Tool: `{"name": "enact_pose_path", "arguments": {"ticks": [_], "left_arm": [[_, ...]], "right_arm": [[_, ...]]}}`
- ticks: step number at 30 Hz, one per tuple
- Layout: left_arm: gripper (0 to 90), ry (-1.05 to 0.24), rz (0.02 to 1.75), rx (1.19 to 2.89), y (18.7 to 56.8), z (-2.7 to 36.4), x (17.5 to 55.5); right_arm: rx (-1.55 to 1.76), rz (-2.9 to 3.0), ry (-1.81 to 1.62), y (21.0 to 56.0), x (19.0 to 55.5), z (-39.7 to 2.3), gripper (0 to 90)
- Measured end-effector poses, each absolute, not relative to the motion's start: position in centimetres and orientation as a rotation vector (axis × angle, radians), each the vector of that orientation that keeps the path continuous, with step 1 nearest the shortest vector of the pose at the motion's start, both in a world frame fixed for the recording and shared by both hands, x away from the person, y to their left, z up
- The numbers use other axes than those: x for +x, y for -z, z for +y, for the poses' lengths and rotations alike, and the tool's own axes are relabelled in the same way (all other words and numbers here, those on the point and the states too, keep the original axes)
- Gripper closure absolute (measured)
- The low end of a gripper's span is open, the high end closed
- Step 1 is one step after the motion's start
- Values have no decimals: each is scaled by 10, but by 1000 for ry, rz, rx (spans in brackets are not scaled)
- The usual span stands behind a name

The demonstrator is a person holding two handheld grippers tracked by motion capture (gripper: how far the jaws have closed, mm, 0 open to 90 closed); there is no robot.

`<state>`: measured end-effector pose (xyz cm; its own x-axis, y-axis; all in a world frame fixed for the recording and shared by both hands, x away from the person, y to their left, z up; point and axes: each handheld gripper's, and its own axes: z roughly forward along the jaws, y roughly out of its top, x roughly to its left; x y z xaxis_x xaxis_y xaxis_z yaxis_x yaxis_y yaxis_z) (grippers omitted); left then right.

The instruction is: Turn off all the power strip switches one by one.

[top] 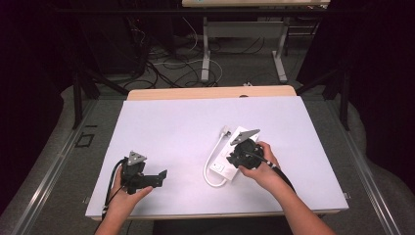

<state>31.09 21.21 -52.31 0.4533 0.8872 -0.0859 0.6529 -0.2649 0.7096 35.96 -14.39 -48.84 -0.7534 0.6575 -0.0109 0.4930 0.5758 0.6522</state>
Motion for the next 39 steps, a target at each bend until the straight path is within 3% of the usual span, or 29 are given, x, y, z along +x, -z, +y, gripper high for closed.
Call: {"name": "enact_pose_path", "arguments": {"ticks": [14,39], "left_arm": [[28,-439,1294,1991,525,213,312],[33,-446,1296,1996,527,215,313]], "right_arm": [[955,2653,-882,500,368,-126,900],[959,2709,-868,517,375,-105,900]]}}
